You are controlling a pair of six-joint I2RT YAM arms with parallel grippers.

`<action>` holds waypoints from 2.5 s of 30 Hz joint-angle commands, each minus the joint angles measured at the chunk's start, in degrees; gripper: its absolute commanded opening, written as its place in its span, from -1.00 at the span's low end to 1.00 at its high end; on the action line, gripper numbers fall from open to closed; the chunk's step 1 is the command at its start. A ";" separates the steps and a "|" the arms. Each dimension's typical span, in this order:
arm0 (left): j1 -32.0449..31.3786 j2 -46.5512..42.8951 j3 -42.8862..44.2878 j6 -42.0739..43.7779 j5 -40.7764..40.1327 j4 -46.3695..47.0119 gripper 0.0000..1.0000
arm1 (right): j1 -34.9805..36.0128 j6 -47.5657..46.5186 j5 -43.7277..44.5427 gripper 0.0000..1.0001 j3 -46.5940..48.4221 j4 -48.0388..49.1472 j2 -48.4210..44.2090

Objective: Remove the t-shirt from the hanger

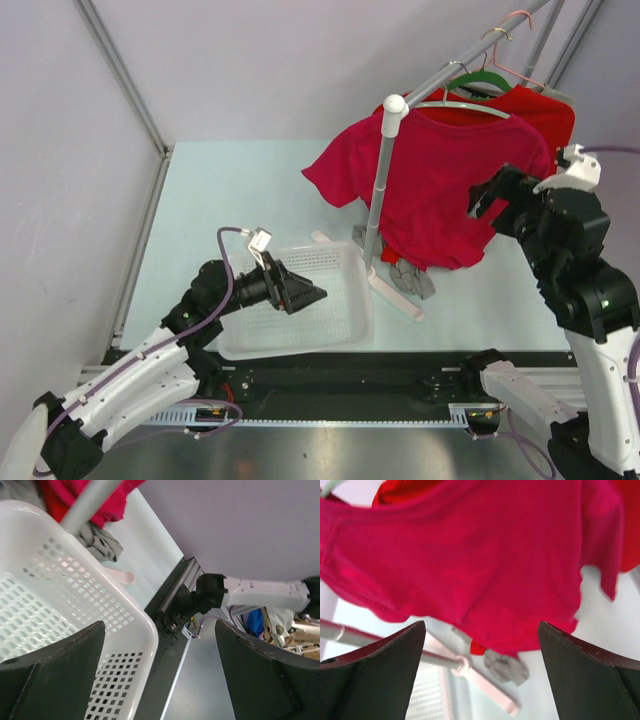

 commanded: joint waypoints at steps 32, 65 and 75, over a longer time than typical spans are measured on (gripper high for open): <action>-12.50 -7.72 4.98 12.93 -15.52 -4.22 0.84 | -17.47 58.78 -15.29 0.06 3.31 24.65 15.40; -12.50 -9.57 7.44 14.69 -17.37 -7.04 0.81 | -11.67 61.33 -5.54 -0.26 8.50 24.75 18.57; -13.82 -5.70 8.50 13.55 -15.70 -8.00 0.81 | -12.90 62.38 -7.47 -0.20 9.64 24.57 22.88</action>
